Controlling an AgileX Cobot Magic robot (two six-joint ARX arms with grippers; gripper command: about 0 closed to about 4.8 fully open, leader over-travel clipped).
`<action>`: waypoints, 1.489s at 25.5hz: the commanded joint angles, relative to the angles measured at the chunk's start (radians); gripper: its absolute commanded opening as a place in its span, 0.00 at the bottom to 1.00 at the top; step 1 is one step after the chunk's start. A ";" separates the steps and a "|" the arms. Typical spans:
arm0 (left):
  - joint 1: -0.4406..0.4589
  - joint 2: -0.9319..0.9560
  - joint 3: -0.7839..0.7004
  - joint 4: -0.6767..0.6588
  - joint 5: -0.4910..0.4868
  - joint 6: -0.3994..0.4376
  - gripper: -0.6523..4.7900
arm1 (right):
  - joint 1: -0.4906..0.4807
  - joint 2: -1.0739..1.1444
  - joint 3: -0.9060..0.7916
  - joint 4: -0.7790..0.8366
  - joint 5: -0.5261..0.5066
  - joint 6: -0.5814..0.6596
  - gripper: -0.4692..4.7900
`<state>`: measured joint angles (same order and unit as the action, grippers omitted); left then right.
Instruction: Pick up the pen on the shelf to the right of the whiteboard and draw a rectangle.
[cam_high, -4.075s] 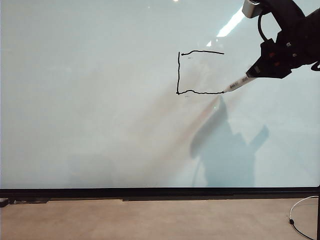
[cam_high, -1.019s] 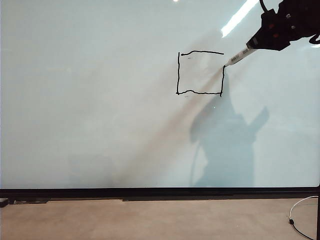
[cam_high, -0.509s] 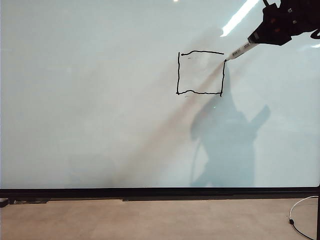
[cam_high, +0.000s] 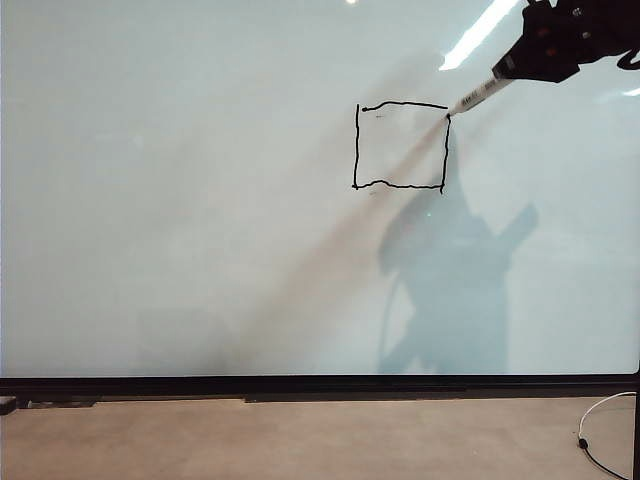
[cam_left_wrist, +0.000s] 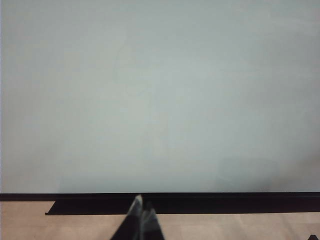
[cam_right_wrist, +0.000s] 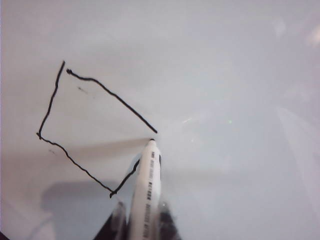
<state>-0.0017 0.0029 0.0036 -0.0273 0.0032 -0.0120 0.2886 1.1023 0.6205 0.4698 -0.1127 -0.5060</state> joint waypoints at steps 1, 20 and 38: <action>0.000 0.000 0.003 0.006 0.000 0.004 0.11 | 0.000 -0.005 0.007 0.028 0.003 0.001 0.08; 0.000 0.000 0.003 0.006 0.000 0.004 0.11 | 0.000 -0.011 0.019 0.032 0.006 0.000 0.08; 0.000 0.000 0.003 0.006 0.000 0.004 0.11 | 0.056 -0.168 -0.098 -0.024 0.093 0.067 0.08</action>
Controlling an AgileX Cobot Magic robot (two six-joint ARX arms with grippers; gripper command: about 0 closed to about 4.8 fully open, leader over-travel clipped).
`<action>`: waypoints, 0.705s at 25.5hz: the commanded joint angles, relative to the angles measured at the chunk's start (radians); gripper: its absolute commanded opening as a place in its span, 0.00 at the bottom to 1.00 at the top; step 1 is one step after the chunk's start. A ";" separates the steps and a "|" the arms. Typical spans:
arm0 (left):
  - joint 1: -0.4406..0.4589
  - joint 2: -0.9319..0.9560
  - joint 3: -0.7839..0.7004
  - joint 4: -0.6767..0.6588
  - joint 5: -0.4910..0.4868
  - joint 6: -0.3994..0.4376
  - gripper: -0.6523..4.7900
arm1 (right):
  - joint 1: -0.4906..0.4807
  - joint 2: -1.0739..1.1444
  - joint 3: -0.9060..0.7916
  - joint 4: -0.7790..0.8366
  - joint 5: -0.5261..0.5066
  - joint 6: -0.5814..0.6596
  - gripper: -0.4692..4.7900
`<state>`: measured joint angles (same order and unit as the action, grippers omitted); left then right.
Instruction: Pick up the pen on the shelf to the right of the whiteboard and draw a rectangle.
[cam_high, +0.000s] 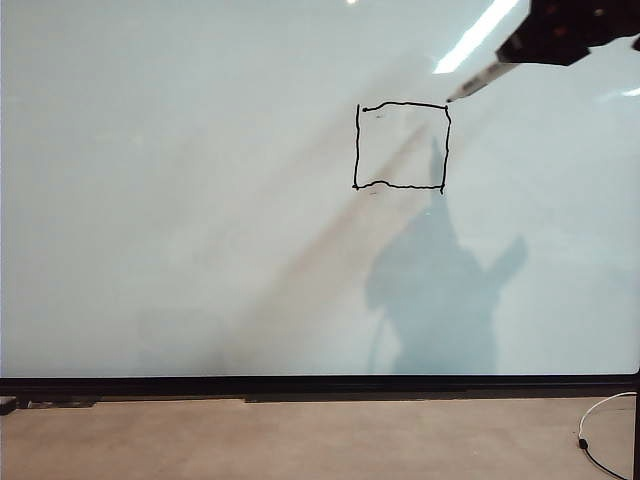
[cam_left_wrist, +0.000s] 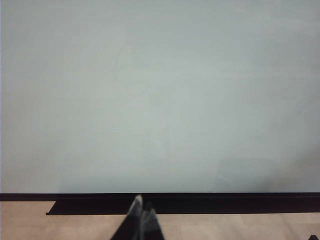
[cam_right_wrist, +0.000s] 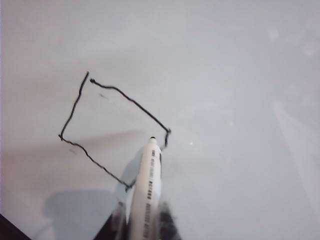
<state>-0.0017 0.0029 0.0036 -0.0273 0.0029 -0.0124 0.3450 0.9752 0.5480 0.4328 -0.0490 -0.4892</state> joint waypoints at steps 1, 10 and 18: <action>0.000 0.000 0.003 0.006 0.001 0.005 0.11 | 0.000 -0.082 -0.055 0.013 0.029 0.089 0.08; 0.000 0.000 0.003 0.006 0.000 0.005 0.11 | -0.002 -0.289 -0.197 0.004 0.103 0.215 0.08; 0.000 0.000 0.003 0.006 0.001 0.005 0.11 | -0.003 -0.409 -0.304 0.005 0.148 0.276 0.08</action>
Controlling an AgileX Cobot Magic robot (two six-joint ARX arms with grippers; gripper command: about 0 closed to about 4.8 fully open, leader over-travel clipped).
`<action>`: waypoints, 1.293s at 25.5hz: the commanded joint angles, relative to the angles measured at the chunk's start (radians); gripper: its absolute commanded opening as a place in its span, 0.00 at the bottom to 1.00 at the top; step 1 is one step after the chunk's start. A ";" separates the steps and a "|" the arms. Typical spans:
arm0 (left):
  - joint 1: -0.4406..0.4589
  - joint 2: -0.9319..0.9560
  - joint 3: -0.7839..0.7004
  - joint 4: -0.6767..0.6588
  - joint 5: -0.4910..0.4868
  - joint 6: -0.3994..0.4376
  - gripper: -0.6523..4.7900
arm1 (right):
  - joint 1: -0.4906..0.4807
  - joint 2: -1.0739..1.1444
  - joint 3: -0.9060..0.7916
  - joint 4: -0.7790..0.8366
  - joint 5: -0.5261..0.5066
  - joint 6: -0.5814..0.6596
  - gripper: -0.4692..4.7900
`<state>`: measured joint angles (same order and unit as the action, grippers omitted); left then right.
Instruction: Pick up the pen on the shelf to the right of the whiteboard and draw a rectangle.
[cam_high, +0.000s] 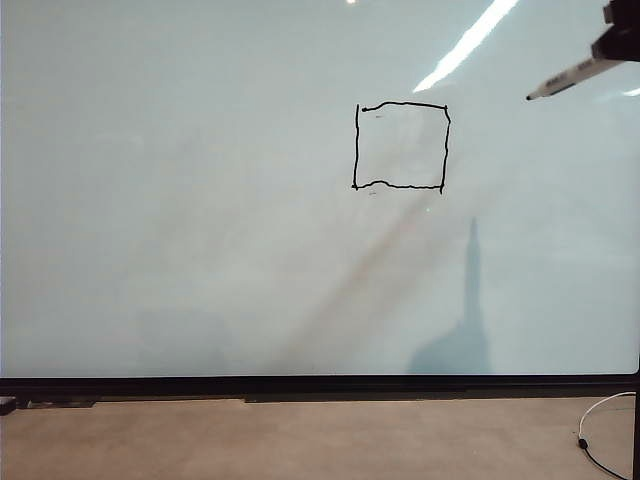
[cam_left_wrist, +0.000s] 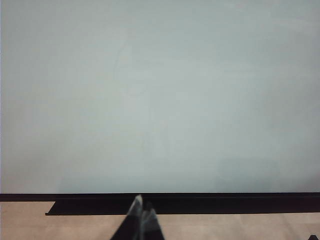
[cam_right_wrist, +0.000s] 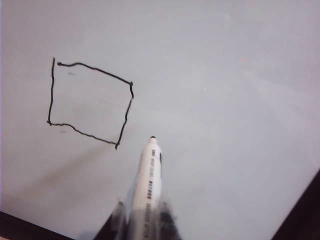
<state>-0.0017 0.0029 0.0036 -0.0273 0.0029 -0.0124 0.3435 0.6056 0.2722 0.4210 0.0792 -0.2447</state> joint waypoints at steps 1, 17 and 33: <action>0.000 0.000 0.003 0.006 0.001 0.005 0.11 | -0.001 -0.069 -0.055 0.017 0.040 0.037 0.08; 0.000 0.000 0.003 0.006 0.000 0.005 0.11 | -0.039 -0.302 -0.222 0.000 0.089 0.093 0.08; 0.000 0.000 0.003 0.006 0.001 0.005 0.11 | -0.094 -0.496 -0.271 -0.132 0.114 0.110 0.08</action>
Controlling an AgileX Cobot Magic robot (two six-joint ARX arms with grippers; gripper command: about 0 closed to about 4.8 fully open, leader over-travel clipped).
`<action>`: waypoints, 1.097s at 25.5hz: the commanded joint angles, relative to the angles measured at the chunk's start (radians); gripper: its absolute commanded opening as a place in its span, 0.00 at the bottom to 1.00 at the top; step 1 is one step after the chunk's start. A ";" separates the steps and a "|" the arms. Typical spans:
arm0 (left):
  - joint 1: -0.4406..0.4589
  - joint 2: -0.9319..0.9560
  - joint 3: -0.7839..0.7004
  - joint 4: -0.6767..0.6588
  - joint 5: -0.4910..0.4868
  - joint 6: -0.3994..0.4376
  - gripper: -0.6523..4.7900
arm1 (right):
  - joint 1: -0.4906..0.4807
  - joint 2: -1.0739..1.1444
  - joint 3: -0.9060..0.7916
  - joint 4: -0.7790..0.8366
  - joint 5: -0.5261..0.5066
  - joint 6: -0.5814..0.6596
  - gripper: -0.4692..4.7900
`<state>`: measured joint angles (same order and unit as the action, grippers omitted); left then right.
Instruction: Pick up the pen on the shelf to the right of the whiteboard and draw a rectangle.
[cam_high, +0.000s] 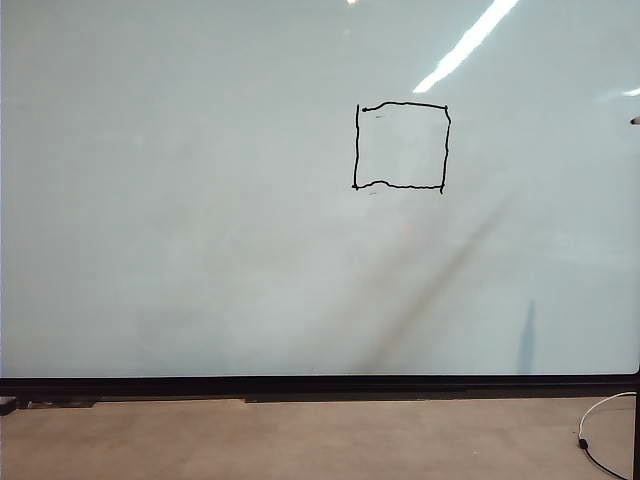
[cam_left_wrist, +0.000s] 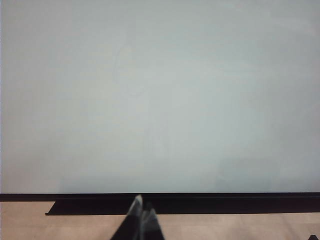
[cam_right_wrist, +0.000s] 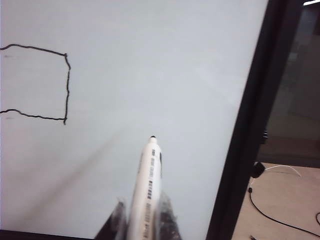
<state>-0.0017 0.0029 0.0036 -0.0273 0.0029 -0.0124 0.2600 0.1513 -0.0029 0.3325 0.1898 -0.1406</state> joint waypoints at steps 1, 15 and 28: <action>0.000 0.000 0.003 0.006 0.001 0.005 0.11 | -0.029 -0.076 0.004 -0.077 0.003 0.006 0.08; 0.000 0.000 0.003 0.006 0.000 0.005 0.11 | -0.093 -0.150 0.004 -0.189 -0.072 0.002 0.08; 0.000 0.000 0.003 0.006 0.000 0.005 0.11 | -0.336 -0.150 0.003 -0.204 -0.334 0.056 0.08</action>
<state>-0.0017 0.0029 0.0036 -0.0277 0.0029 -0.0120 -0.0769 0.0021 -0.0029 0.1143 -0.1364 -0.0929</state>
